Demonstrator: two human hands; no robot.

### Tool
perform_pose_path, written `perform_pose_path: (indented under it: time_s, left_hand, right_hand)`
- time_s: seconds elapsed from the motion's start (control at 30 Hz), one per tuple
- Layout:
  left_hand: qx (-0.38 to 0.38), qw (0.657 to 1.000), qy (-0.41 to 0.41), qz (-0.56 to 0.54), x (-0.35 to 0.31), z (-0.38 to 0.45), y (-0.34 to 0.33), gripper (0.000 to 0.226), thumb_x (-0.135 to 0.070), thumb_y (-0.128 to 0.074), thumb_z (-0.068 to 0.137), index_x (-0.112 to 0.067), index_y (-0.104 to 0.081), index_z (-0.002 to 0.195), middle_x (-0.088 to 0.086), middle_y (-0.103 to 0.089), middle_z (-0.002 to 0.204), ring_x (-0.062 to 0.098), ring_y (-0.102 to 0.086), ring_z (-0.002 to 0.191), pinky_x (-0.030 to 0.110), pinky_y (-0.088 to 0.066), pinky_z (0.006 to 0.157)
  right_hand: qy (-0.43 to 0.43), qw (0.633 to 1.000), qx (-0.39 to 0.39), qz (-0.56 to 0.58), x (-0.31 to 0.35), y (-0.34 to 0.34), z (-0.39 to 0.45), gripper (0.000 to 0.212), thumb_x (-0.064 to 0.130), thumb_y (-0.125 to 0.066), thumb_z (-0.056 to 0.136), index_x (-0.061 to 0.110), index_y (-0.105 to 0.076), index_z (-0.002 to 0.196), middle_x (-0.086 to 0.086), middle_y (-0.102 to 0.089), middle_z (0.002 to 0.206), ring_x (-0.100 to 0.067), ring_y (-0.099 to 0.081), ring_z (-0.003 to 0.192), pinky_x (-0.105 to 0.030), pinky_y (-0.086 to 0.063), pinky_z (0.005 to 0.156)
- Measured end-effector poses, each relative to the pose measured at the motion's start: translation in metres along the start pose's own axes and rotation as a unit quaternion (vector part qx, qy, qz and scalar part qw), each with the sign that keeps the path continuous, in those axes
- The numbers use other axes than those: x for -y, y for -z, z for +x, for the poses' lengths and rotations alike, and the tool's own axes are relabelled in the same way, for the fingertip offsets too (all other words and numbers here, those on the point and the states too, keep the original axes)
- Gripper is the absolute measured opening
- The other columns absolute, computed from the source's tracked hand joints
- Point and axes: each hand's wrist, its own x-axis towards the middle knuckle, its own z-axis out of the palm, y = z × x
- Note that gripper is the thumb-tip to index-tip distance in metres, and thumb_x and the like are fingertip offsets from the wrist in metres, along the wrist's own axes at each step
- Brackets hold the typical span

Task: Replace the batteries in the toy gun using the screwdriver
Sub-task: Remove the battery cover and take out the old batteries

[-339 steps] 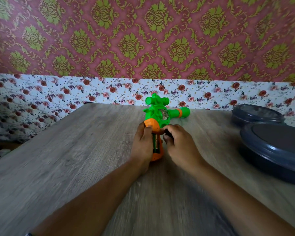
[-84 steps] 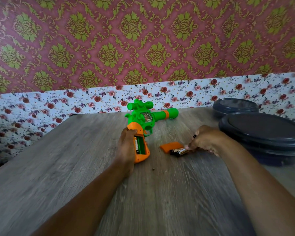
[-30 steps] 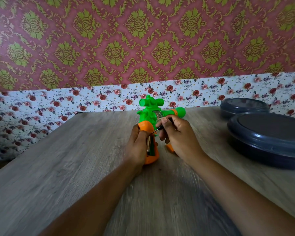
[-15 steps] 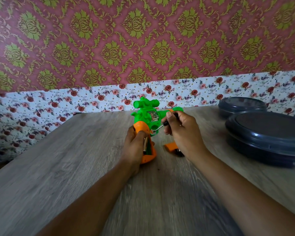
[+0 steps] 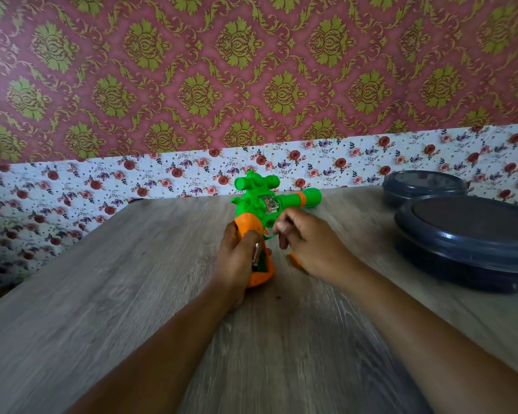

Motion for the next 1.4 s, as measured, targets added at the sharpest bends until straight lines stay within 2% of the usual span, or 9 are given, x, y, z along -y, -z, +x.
perform_pose_path:
  time_s: [0.17, 0.3, 0.5, 0.67, 0.83, 1.03, 1.23, 1.3, 1.4]
  left_hand:
    - [0.011, 1.000, -0.020, 0.007, -0.002, -0.004, -0.001, 0.029, -0.028, -0.052, 0.074, -0.010, -0.053, 0.096, 0.018, -0.058, 0.086, 0.025, -0.058, 0.077, 0.043, -0.049, 0.070]
    - [0.014, 1.000, -0.011, -0.009, 0.001, -0.001, -0.002, 0.012, -0.021, -0.047, 0.092, -0.014, -0.056, 0.095, 0.016, -0.061, 0.087, 0.024, -0.058, 0.076, 0.042, -0.049, 0.071]
    - [-0.043, 0.999, 0.025, 0.006, 0.009, 0.007, -0.001, 0.036, -0.054, -0.038, 0.094, -0.027, -0.056, 0.109, 0.013, -0.062, 0.104, 0.030, -0.063, 0.091, 0.050, -0.054, 0.083]
    - [-0.066, 0.996, 0.051, -0.022, 0.011, 0.014, -0.001, 0.046, -0.055, -0.034, 0.095, -0.020, -0.052, 0.119, 0.016, -0.066, 0.096, 0.032, -0.067, 0.084, 0.054, -0.053, 0.086]
    - [-0.056, 0.997, 0.045, -0.003, 0.008, 0.011, 0.000, 0.049, -0.056, -0.030, 0.096, -0.017, -0.050, 0.118, 0.019, -0.064, 0.101, 0.032, -0.066, 0.086, 0.049, -0.054, 0.085]
    - [-0.050, 0.997, 0.063, -0.018, 0.009, 0.011, 0.003, 0.041, -0.054, -0.030, 0.096, -0.022, -0.046, 0.114, 0.015, -0.064, 0.096, 0.027, -0.065, 0.082, 0.045, -0.053, 0.085]
    - [-0.067, 0.977, 0.005, 0.203, 0.002, 0.014, 0.012, 0.042, -0.040, -0.033, 0.101, -0.007, -0.060, 0.099, 0.019, -0.066, 0.095, 0.032, -0.064, 0.086, 0.040, -0.051, 0.081]
    - [-0.064, 0.970, 0.005, 0.235, 0.000, 0.015, 0.019, 0.042, -0.037, -0.035, 0.100, -0.005, -0.059, 0.086, 0.015, -0.060, 0.079, 0.028, -0.058, 0.073, 0.029, -0.044, 0.067]
    - [-0.054, 0.971, 0.050, 0.228, -0.002, 0.018, 0.025, 0.040, -0.036, -0.045, 0.097, -0.004, -0.060, 0.079, 0.017, -0.059, 0.077, 0.026, -0.056, 0.072, 0.031, -0.042, 0.070]
  right_hand:
    - [0.007, 0.998, 0.036, -0.044, -0.003, -0.014, -0.002, 0.023, 0.019, -0.061, 0.088, 0.017, -0.058, 0.111, 0.009, -0.049, 0.082, 0.000, -0.044, 0.065, -0.009, -0.031, 0.056]
    - [0.003, 1.000, 0.019, -0.002, 0.000, -0.009, -0.003, 0.014, 0.018, -0.067, 0.082, 0.016, -0.061, 0.095, 0.010, -0.053, 0.072, -0.002, -0.047, 0.062, -0.010, -0.034, 0.055]
    - [-0.059, 0.995, 0.070, 0.047, 0.006, 0.030, 0.000, 0.012, 0.007, -0.071, 0.076, 0.016, -0.064, 0.078, -0.003, -0.063, 0.076, -0.012, -0.058, 0.072, -0.028, -0.048, 0.070]
    - [-0.170, 0.976, 0.116, 0.073, -0.003, 0.091, -0.011, 0.007, 0.000, -0.067, 0.079, 0.006, -0.064, 0.082, -0.004, -0.063, 0.062, -0.003, -0.045, 0.042, -0.015, -0.031, 0.040]
    - [-0.263, 0.939, 0.216, 0.052, -0.025, 0.103, -0.018, 0.007, 0.001, -0.067, 0.080, 0.005, -0.063, 0.084, -0.010, -0.069, 0.071, -0.006, -0.043, 0.047, -0.017, -0.028, 0.041]
    - [-0.311, 0.920, 0.240, 0.009, -0.037, 0.097, -0.018, 0.009, 0.000, -0.067, 0.079, 0.007, -0.062, 0.080, -0.007, -0.068, 0.066, -0.005, -0.038, 0.043, -0.015, -0.028, 0.036]
    - [-0.317, 0.916, 0.240, -0.051, -0.044, 0.091, -0.017, 0.008, 0.006, -0.071, 0.077, 0.010, -0.064, 0.080, -0.003, -0.062, 0.061, -0.003, -0.037, 0.038, -0.015, -0.027, 0.036]
    - [-0.315, 0.917, 0.236, -0.060, -0.045, 0.089, -0.016, 0.009, 0.006, -0.072, 0.076, 0.009, -0.065, 0.081, -0.003, -0.060, 0.058, -0.004, -0.038, 0.039, -0.015, -0.028, 0.036]
    - [-0.300, 0.921, 0.232, -0.085, -0.043, 0.090, -0.015, 0.009, 0.014, -0.071, 0.080, 0.009, -0.063, 0.079, -0.002, -0.058, 0.059, -0.008, -0.040, 0.046, -0.018, -0.030, 0.039]
